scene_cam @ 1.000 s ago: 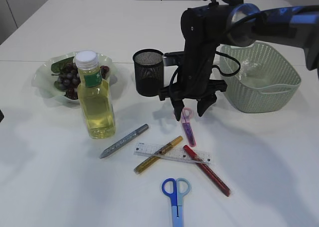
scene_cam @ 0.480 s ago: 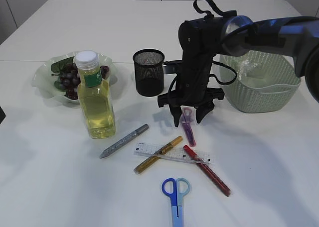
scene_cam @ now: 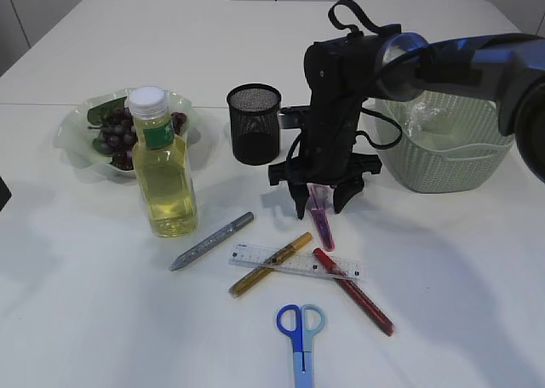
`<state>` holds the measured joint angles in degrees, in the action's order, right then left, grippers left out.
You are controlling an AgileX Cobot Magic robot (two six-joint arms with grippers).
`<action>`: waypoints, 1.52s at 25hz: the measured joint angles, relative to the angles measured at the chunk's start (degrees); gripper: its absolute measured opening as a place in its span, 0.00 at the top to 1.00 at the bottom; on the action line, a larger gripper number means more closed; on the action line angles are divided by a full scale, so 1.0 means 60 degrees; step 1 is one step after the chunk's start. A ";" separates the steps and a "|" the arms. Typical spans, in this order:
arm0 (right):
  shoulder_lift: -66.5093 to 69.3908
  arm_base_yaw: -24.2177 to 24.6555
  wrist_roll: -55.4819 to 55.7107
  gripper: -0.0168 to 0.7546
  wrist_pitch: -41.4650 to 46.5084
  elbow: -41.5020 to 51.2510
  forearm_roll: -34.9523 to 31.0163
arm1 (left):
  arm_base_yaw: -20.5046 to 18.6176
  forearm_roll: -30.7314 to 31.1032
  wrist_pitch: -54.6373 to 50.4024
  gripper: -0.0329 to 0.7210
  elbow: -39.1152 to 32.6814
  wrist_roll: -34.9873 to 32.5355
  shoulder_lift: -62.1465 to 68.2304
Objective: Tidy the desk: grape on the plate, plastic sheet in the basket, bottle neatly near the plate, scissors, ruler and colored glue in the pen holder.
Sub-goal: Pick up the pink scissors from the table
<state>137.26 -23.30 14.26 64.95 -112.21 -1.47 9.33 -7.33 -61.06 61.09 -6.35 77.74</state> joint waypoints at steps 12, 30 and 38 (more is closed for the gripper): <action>0.0036 0.0000 0.0102 0.34 -0.0137 0.0000 0.0161 | 0.0000 0.0000 0.0068 0.48 0.0000 0.0000 0.0000; 0.0091 0.0000 0.0125 0.69 -0.0137 -0.0014 0.0244 | 0.0000 0.0000 0.0156 0.48 0.0000 0.0000 0.0000; 0.0091 0.0000 -0.0007 0.75 -0.0137 -0.0036 0.0244 | 0.0000 -0.0035 0.0195 0.48 0.0000 0.0000 0.0000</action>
<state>137.81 -23.30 14.22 64.13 -112.43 0.00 9.33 -7.54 -59.89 61.09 -6.35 77.74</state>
